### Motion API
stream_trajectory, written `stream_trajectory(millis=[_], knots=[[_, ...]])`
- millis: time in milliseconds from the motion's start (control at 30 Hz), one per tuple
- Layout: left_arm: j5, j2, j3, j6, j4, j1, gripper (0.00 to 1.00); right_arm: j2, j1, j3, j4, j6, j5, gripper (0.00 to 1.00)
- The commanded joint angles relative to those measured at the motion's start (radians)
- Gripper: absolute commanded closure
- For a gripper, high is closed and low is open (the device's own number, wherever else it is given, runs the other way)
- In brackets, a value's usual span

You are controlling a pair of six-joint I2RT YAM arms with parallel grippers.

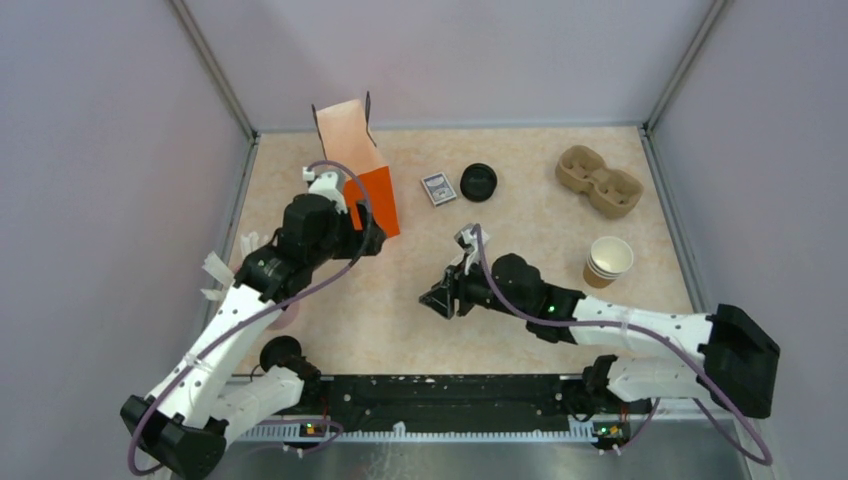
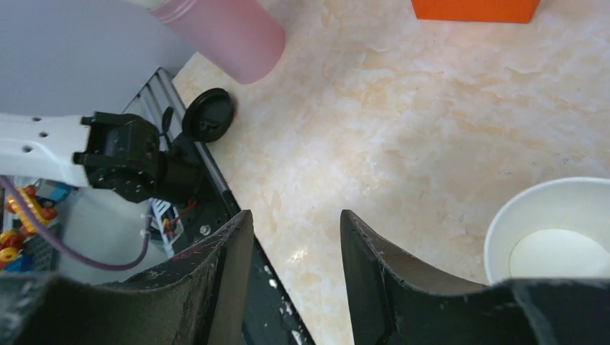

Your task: Pack the takeout coffee

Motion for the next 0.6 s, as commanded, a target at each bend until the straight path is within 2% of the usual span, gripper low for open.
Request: stream_trajectory(millis=[0, 133, 267, 367, 433, 500, 567], knots=[[-0.156, -0.037, 0.146, 0.035, -0.049, -0.003, 0.15, 0.146, 0.037, 0.104, 0.081, 0.022, 0.149, 0.52], [-0.327, -0.034, 0.259, 0.039, -0.149, -0.004, 0.18, 0.365, 0.058, 0.282, -0.04, 0.136, 0.182, 0.55], [-0.36, -0.002, 0.287, 0.009, -0.314, -0.004, 0.17, 0.46, 0.082, 0.325, 0.026, 0.179, 0.146, 0.56], [-0.375, 0.03, 0.277, -0.035, -0.45, -0.003, 0.13, 0.427, 0.083, 0.295, 0.041, 0.187, 0.155, 0.57], [-0.341, 0.03, 0.233, -0.055, -0.506, -0.003, 0.1, 0.35, 0.083, 0.257, 0.042, 0.18, 0.19, 0.57], [-0.338, 0.022, 0.197, -0.119, -0.56, -0.004, 0.1, 0.266, 0.083, 0.211, 0.045, 0.163, 0.225, 0.56], [-0.274, 0.013, 0.15, -0.192, -0.576, -0.003, 0.13, 0.183, 0.084, 0.164, 0.051, 0.147, 0.259, 0.56]])
